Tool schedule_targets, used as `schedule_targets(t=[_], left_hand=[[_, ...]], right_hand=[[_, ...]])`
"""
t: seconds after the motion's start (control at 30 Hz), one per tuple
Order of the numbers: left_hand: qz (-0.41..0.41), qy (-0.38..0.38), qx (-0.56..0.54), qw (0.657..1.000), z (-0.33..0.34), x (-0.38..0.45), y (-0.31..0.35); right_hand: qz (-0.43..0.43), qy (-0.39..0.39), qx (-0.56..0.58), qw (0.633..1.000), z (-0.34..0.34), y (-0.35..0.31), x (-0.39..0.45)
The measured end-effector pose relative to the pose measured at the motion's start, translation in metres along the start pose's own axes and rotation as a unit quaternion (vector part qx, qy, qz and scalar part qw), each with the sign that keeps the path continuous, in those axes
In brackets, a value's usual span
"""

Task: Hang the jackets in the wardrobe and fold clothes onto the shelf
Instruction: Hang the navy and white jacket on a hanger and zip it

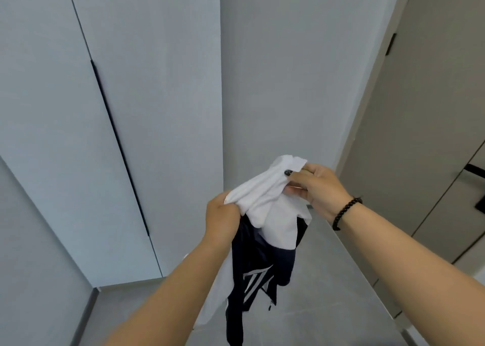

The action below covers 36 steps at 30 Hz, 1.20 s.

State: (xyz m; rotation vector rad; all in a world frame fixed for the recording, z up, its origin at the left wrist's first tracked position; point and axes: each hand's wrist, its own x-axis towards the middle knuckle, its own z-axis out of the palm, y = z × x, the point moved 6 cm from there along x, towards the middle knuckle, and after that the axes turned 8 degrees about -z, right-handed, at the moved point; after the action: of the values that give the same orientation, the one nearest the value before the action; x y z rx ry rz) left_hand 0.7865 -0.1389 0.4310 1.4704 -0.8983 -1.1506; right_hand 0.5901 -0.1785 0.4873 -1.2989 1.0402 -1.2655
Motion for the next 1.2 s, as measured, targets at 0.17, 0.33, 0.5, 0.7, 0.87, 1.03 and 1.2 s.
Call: schedule_targets(t=[0.17, 0.33, 0.5, 0.7, 0.87, 1.03, 1.2], left_hand=[[-0.045, 0.018, -0.055, 0.997, -0.057, 0.015, 0.029], [-0.068, 0.054, -0.072, 0.994, -0.107, 0.027, 0.03], [-0.069, 0.097, -0.036, 0.992, -0.166, 0.046, 0.027], [-0.084, 0.105, 0.054, 0.989, -0.213, 0.065, 0.013], [0.019, 0.126, 0.163, 0.978, -0.232, 0.078, 0.02], [0.071, 0.114, 0.234, 0.963, -0.255, 0.113, 0.026], [0.128, 0.08, 0.177, 0.973, -0.264, 0.159, 0.042]], right_hand=[[-0.033, -0.169, -0.108, 0.979, 0.071, 0.025, -0.011], [-0.066, -0.314, -0.242, 0.916, 0.14, 0.069, -0.024], [-0.086, -0.264, -0.299, 0.913, 0.176, 0.078, 0.009], [-0.091, -0.272, -0.266, 0.92, 0.25, 0.056, 0.067], [-0.045, -0.283, -0.175, 0.942, 0.318, 0.039, 0.124], [0.02, -0.332, -0.124, 0.935, 0.381, 0.041, 0.171], [0.061, -0.354, -0.108, 0.927, 0.424, 0.06, 0.208]])
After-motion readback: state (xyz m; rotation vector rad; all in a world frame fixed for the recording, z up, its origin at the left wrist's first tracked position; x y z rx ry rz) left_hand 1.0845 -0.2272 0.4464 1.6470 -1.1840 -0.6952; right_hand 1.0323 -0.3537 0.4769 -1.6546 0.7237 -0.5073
